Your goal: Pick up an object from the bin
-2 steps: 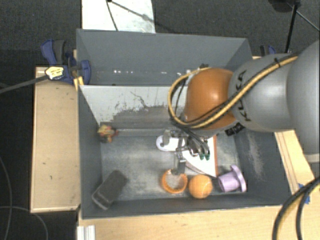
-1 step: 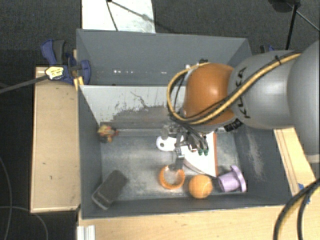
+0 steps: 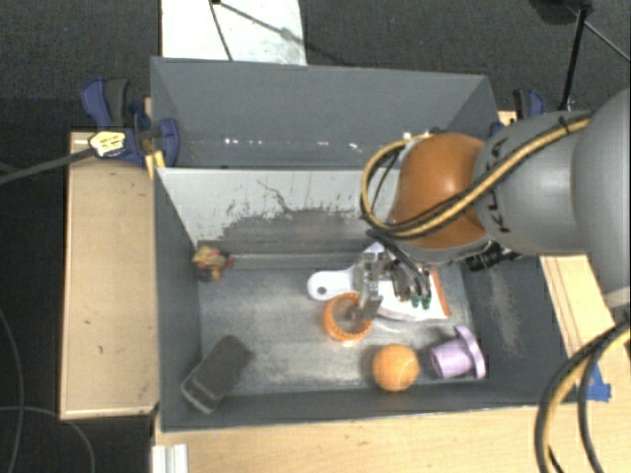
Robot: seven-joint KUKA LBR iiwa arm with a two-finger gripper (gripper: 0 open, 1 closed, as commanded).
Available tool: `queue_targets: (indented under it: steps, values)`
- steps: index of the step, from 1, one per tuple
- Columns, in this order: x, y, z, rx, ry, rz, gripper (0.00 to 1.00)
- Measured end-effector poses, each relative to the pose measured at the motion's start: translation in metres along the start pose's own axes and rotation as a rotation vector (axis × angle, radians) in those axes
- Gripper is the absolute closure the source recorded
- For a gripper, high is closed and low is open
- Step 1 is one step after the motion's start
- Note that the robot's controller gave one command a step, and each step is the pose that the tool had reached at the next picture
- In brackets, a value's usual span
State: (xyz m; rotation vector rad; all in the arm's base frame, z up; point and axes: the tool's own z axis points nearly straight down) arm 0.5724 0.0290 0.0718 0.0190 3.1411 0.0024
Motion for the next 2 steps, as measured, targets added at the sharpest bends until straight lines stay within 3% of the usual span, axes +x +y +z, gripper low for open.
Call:
queue_targets:
  steps: [1, 2]
  values:
    - [0.0, 0.0, 0.0, 0.0, 0.0, 0.002, 1.0]
    - [-0.008, 0.026, -0.142, 0.001, -0.003, -0.034, 1.0]
